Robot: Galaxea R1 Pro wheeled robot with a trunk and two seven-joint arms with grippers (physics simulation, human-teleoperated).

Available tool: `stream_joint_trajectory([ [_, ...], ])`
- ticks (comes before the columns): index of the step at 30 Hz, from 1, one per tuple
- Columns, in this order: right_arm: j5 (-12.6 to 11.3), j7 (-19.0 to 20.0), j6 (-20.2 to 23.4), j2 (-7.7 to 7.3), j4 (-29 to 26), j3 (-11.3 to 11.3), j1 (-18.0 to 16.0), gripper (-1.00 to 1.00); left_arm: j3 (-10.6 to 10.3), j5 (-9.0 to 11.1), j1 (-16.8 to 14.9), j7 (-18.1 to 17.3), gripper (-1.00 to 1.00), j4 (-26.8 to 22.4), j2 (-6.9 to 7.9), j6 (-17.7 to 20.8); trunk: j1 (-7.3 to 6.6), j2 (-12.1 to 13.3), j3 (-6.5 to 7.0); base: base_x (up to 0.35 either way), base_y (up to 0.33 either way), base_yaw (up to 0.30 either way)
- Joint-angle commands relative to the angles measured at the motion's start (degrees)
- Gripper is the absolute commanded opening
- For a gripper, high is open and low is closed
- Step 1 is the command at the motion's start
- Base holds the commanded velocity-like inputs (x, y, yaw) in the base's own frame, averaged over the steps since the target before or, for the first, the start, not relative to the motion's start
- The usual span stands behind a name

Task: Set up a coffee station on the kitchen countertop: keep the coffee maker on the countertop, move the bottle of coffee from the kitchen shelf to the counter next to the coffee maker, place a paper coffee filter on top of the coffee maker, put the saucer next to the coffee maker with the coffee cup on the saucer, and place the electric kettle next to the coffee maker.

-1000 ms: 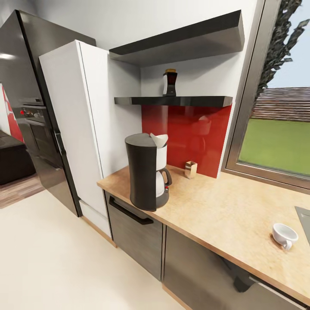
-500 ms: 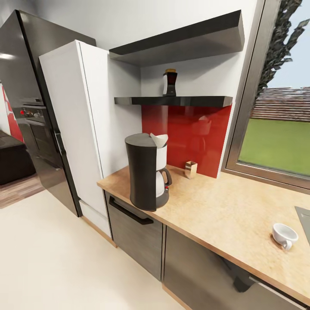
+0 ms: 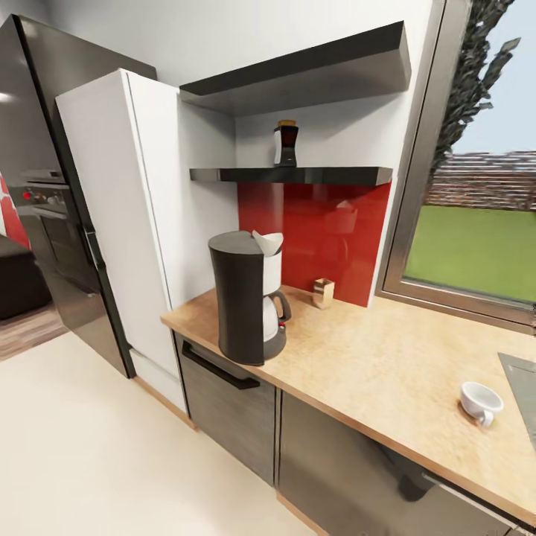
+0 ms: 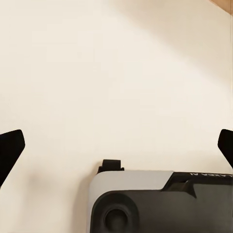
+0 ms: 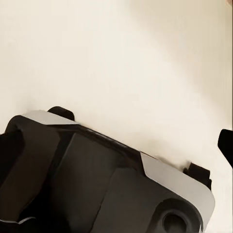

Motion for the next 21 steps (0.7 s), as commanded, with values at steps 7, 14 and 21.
stream_joint_trajectory([
  [7, -2.89, -3.98, -0.24, 0.90, 0.05, 0.53, -0.04, 1.00, 0.11, 0.10, 0.03, -0.04, 1.00, -0.08, 0.00, -0.06, 0.01, -0.05, 0.15, 0.000, 0.000, -0.218],
  [14, -3.30, -4.65, -0.24, 1.14, 0.06, 0.53, -0.04, 1.00, 0.11, 0.10, 0.03, -0.04, 1.00, -0.08, -0.02, -0.06, 0.01, -0.05, 0.39, 0.000, 0.000, -0.231],
  [21, -3.39, -4.81, -0.25, 1.19, 0.06, 0.53, -0.04, 1.00, 0.04, 0.10, 0.03, -0.04, 1.00, -0.08, -0.03, -0.01, 0.01, -0.05, 0.47, -0.076, -0.177, -0.073],
])
